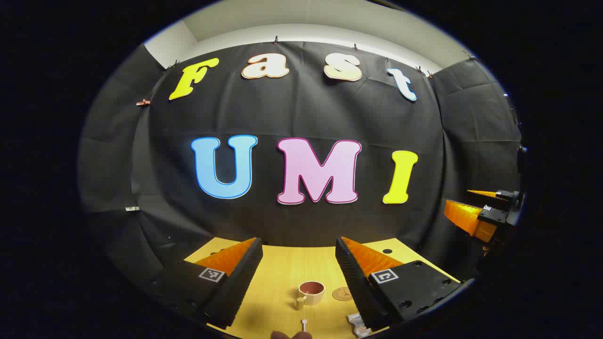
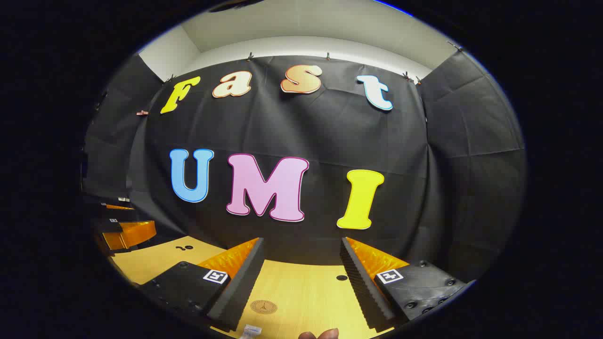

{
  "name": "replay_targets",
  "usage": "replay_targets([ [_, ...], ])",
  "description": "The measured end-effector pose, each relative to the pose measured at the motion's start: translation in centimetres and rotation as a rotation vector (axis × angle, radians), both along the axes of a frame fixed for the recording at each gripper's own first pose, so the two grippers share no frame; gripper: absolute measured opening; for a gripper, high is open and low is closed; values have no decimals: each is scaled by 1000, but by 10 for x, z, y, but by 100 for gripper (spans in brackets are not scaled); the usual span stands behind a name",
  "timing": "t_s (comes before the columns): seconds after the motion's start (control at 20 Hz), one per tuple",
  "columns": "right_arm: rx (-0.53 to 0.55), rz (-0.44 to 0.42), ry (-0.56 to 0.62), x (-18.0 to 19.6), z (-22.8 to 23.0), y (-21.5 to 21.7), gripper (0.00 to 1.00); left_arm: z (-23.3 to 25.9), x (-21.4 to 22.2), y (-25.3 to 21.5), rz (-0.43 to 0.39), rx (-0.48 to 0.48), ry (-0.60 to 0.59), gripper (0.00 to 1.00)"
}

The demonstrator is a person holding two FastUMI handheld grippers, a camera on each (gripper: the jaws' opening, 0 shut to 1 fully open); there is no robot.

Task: Put the toothbrush and toothpaste on the desktop into the cup, then pick up the cup and place it on the coaster on the desktop.

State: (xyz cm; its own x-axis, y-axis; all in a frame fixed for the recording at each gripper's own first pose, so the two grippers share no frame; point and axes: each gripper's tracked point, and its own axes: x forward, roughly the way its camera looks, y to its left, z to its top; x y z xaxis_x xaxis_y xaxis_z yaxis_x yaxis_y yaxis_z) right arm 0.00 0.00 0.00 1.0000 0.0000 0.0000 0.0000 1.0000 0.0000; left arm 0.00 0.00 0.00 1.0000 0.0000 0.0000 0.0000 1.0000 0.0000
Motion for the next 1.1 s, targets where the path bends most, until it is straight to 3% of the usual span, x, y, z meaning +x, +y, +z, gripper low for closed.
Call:
replay_targets([
  [0.8,-26,-10,11,-1,-3,5,97,-10,6,5,-5,5,20,96],
  [1.1,6,29,128,-7,-36,24,97,-24,2,10,-4,0,53,97],
])
